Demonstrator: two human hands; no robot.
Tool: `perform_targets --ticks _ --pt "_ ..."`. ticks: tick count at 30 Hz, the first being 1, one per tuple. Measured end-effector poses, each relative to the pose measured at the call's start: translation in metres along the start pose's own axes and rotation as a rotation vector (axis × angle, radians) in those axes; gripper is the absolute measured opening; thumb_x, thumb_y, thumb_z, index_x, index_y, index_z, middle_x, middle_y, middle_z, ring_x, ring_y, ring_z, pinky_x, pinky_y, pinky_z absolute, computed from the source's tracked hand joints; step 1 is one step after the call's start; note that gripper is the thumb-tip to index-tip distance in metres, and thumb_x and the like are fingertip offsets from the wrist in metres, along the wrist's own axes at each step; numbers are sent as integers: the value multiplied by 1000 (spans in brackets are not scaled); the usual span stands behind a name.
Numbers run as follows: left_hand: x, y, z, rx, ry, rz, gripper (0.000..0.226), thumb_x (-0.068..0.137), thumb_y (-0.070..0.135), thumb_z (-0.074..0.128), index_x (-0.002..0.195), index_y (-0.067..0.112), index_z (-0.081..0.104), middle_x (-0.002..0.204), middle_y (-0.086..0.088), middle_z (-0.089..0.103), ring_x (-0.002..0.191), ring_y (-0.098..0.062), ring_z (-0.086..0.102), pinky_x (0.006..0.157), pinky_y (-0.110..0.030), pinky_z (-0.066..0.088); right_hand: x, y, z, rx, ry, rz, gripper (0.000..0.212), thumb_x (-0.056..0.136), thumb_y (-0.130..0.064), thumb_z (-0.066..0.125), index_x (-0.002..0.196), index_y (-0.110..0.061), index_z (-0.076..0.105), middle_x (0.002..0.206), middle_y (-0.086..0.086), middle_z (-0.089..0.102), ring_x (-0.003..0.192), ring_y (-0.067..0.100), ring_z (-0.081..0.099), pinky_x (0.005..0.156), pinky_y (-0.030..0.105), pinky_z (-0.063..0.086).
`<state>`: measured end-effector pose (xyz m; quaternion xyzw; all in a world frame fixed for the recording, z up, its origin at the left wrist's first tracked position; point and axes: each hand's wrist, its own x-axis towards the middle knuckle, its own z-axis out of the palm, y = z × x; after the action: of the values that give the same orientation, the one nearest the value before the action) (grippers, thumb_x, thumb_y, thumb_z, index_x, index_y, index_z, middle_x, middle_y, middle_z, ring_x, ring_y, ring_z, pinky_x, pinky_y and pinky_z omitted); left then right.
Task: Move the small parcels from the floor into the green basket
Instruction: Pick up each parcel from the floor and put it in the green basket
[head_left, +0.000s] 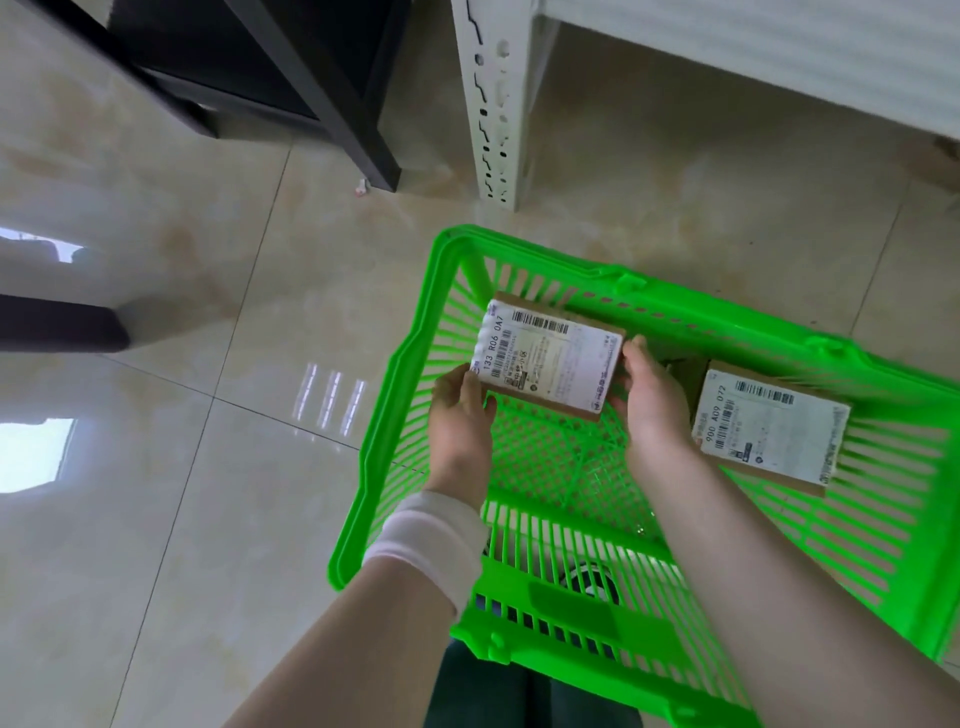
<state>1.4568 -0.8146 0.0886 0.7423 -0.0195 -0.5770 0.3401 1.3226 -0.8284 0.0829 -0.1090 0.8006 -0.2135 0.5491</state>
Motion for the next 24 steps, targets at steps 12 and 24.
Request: perform_targets --ticks 12,24 --pt "-9 4 7 33 31 -69 54 98 26 40 145 7 23 149 -13 35 132 -29 42 108 -38 40 -16 -2 -7 86 -60 -5 52 94 -45 42 142 -26 39 149 -2 41 136 19 38 114 42 28" --pt "-260 79 3 427 -76 45 47 98 28 36 140 8 36 146 -11 42 135 -26 40 114 -39 29 -249 -62 -117 307 -45 24 44 96 -35 43 135 -16 47 141 0 48 119 15 49 110 43 36"
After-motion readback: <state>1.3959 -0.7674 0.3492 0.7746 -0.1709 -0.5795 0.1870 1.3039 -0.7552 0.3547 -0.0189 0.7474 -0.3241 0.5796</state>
